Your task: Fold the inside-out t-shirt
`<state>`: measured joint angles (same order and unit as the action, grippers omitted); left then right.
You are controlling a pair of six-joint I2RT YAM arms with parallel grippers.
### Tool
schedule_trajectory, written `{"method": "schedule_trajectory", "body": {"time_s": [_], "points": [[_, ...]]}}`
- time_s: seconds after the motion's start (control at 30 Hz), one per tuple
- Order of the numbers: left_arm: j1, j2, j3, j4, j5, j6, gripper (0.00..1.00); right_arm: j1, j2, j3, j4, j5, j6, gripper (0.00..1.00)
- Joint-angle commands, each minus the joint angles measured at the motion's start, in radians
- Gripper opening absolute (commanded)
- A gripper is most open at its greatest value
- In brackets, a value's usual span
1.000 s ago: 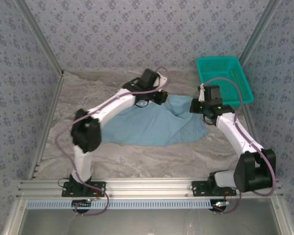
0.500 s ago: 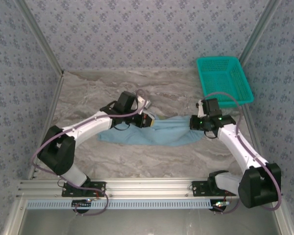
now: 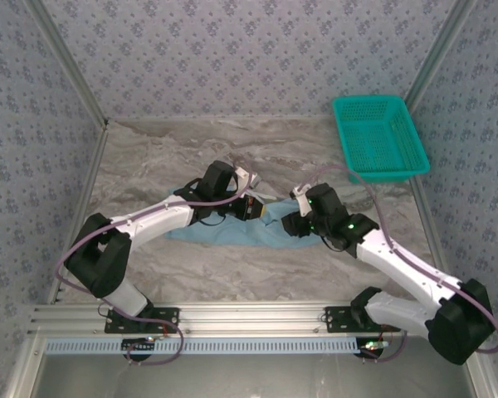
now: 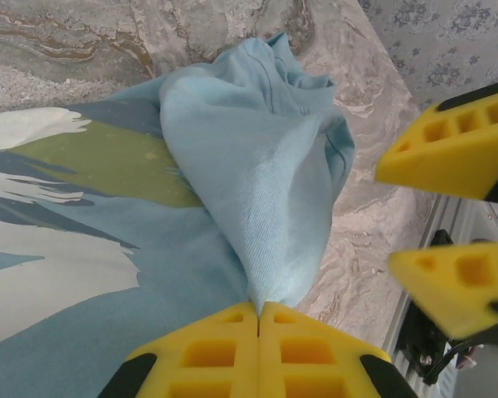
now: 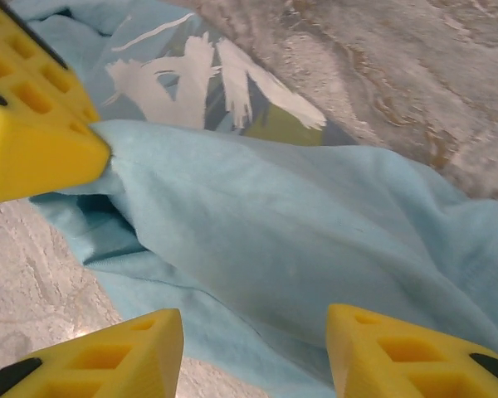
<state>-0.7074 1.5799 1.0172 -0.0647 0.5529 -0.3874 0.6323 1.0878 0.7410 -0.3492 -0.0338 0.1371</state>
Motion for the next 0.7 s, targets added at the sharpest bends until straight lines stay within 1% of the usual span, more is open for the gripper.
{"method": "schedule_trajectory", "body": {"time_s": [0.0, 0.1, 0.27, 0.33, 0.4, 0.43, 0.47, 0.53, 0.6, 0.63, 0.67], "points": [[-0.004, -0.027, 0.006, 0.018, -0.002, 0.003, 0.01, 0.010, 0.058, -0.011, 0.109, 0.003, -0.078, 0.54], [-0.004, -0.033, 0.006, 0.013, -0.006, 0.004, 0.01, 0.010, 0.107, -0.009, 0.138, 0.000, -0.097, 0.55], [-0.003, -0.041, 0.005, 0.011, -0.014, 0.004, 0.01, 0.010, 0.160, -0.012, 0.141, 0.031, -0.123, 0.56], [-0.003, -0.043, 0.004, 0.011, -0.013, 0.003, 0.01, 0.007, 0.174, -0.021, 0.153, 0.017, -0.132, 0.56], [-0.003, -0.045, 0.006, 0.003, -0.019, 0.011, 0.01, 0.004, 0.186, -0.025, 0.177, 0.028, -0.132, 0.53], [-0.004, -0.047, 0.007, 0.000, -0.021, 0.013, 0.00, 0.003, 0.192, -0.021, 0.177, 0.026, -0.134, 0.50], [-0.004, -0.049, 0.006, -0.001, -0.026, 0.013, 0.00, 0.000, 0.198, -0.016, 0.183, 0.021, -0.137, 0.44], [-0.004, -0.051, 0.003, -0.002, -0.038, 0.015, 0.00, -0.008, 0.198, -0.007, 0.186, 0.004, -0.134, 0.19], [-0.003, -0.054, 0.002, -0.018, -0.081, 0.023, 0.00, -0.024, 0.181, 0.013, 0.152, -0.045, -0.134, 0.03], [-0.004, -0.052, 0.000, -0.027, -0.124, 0.025, 0.01, -0.035, 0.156, 0.028, 0.115, -0.074, -0.125, 0.00], [-0.003, -0.052, 0.000, -0.046, -0.180, 0.027, 0.01, -0.050, 0.133, 0.044, 0.073, -0.105, -0.109, 0.00]]}}
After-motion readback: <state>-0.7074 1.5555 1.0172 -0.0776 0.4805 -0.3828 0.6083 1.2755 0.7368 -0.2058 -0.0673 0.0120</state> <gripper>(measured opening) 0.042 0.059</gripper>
